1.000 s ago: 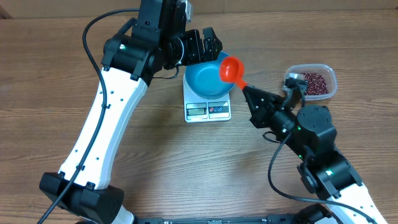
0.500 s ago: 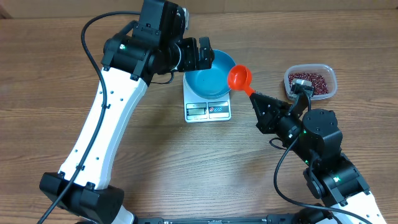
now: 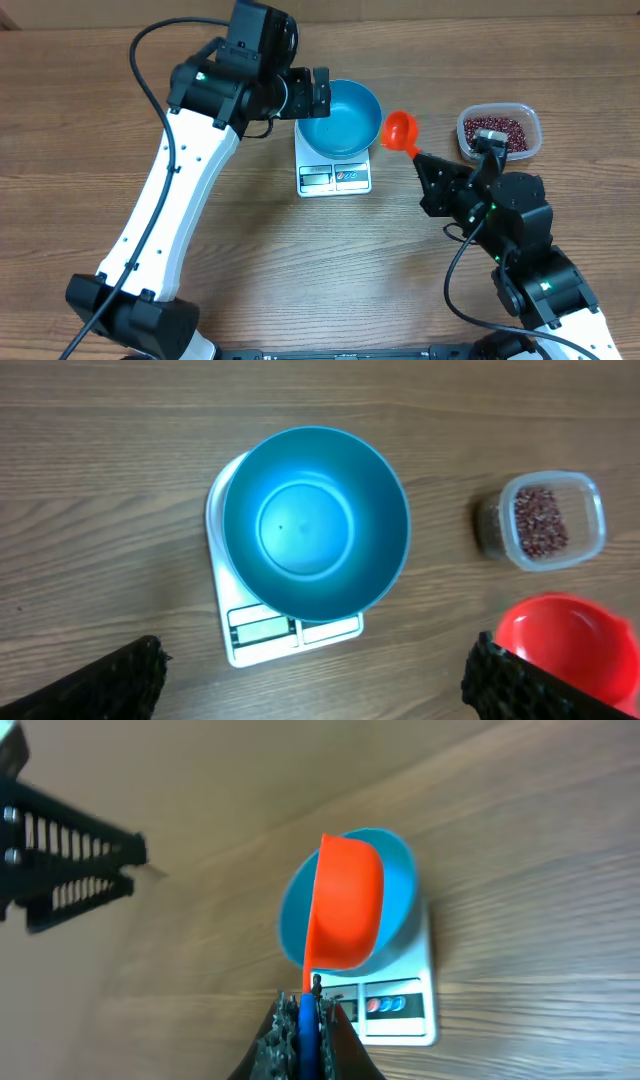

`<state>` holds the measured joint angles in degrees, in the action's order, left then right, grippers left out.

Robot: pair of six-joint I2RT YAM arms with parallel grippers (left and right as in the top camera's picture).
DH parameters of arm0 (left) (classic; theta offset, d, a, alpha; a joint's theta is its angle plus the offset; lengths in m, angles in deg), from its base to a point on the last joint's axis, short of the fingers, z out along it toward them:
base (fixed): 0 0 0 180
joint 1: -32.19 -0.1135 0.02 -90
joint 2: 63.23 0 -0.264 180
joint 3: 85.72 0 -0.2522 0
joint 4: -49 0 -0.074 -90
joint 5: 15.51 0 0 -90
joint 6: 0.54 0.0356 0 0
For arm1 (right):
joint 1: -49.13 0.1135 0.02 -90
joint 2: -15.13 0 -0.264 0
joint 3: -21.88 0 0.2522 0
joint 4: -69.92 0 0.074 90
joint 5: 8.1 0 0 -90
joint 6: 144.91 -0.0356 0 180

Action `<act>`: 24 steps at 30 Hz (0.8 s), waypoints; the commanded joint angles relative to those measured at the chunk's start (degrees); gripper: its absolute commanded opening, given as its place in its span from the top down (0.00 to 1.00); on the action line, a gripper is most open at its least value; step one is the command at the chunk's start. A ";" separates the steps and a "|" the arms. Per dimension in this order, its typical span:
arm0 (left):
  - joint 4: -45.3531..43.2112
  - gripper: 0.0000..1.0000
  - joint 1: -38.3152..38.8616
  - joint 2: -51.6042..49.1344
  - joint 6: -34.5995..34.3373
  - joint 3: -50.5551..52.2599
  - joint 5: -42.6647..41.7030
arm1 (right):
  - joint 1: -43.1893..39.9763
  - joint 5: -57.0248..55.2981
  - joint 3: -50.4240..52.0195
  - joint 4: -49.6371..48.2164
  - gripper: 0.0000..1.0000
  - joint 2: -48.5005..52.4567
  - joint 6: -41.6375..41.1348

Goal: Scoop item into bowl and weigh 150g on scale
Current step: 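Release the left gripper and pull the cup right with right gripper, then move the left gripper down toward the scale's front buttons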

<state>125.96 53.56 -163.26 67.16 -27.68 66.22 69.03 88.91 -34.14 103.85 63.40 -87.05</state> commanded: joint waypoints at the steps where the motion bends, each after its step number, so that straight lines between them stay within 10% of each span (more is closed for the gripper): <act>1: -1.88 0.06 0.50 0.28 1.22 2.95 1.53 | -2.21 -0.98 -1.01 1.27 0.97 -1.18 1.16; 10: -5.86 0.06 6.64 -1.97 1.11 3.87 21.00 | -4.76 -0.96 -1.01 5.29 0.96 -3.50 1.42; 24: -6.71 0.09 4.79 -15.98 -3.63 3.87 22.67 | -4.76 -0.94 -1.01 8.72 0.97 -3.50 2.43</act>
<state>119.60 59.42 -177.47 65.17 -24.05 86.92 64.55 88.47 -34.14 112.48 60.42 -85.55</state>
